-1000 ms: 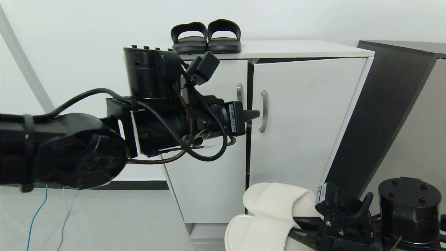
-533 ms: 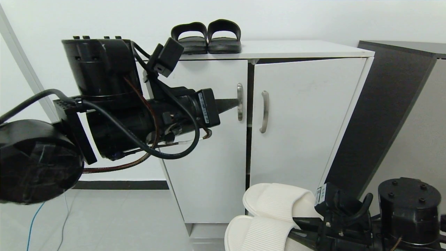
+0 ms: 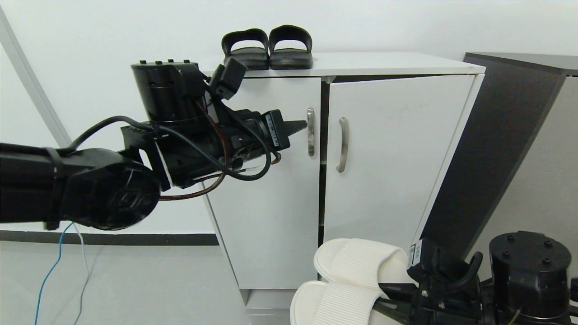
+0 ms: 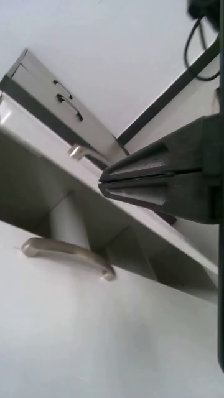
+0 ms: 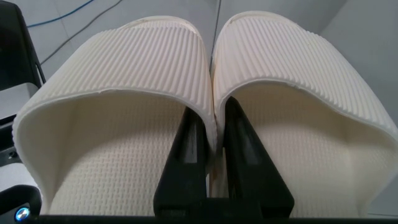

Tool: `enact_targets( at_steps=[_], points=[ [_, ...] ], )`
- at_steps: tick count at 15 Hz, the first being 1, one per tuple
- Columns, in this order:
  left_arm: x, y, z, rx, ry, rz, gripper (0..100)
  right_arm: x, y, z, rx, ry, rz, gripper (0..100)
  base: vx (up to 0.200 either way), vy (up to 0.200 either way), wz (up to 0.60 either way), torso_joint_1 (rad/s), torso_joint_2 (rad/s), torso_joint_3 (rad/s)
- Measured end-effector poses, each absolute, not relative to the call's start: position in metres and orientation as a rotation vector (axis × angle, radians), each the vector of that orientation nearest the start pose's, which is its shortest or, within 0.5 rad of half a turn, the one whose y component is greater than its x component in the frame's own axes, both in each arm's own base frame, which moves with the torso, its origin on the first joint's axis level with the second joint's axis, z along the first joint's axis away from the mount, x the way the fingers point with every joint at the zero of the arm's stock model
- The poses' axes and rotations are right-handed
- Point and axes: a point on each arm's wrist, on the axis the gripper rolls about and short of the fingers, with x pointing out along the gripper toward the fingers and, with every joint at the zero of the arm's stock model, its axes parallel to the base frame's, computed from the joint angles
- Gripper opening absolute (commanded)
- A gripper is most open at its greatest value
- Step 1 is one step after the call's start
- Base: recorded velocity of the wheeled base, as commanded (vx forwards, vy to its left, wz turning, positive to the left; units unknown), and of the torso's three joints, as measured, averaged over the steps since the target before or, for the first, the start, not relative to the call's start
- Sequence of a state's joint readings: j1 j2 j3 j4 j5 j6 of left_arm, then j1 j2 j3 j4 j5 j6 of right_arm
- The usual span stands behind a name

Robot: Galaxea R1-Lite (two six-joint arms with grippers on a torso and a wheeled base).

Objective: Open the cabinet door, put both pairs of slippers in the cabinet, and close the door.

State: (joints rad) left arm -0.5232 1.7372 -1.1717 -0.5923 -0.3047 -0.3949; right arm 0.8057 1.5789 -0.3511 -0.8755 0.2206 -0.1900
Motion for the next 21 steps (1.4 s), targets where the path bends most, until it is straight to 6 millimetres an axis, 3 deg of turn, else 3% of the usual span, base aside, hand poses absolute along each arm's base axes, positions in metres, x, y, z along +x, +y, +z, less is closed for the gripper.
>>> enact_targets(
  at_steps=[7,12,14,18,21],
  points=[
    [0.329,-0.197,0.260,-0.376,0.130,-0.817,0,0.151,0.170,0.125,-0.284,0.258,1.062,0,0.000,0.000,0.00,0.000,0.00,0.000],
    [0.339,-0.213,0.255,-0.376,0.134,-0.841,0,0.149,0.171,0.124,-0.287,0.261,1.071,0,0.000,0.000,0.00,0.000,0.00,0.000],
    [0.338,-0.220,0.254,-0.375,0.137,-0.857,0,0.147,0.172,0.123,-0.289,0.262,1.077,0,0.000,0.000,0.00,0.000,0.00,0.000],
    [0.329,-0.226,0.249,-0.371,0.158,-0.879,0,0.144,0.173,0.121,-0.294,0.269,1.092,0,-0.200,0.000,0.00,0.002,0.00,0.002],
    [0.295,-0.237,0.245,-0.360,0.180,-0.951,0,0.143,0.173,0.121,-0.295,0.269,1.097,0,-0.200,0.000,0.00,0.004,0.01,-0.006]
  ],
)
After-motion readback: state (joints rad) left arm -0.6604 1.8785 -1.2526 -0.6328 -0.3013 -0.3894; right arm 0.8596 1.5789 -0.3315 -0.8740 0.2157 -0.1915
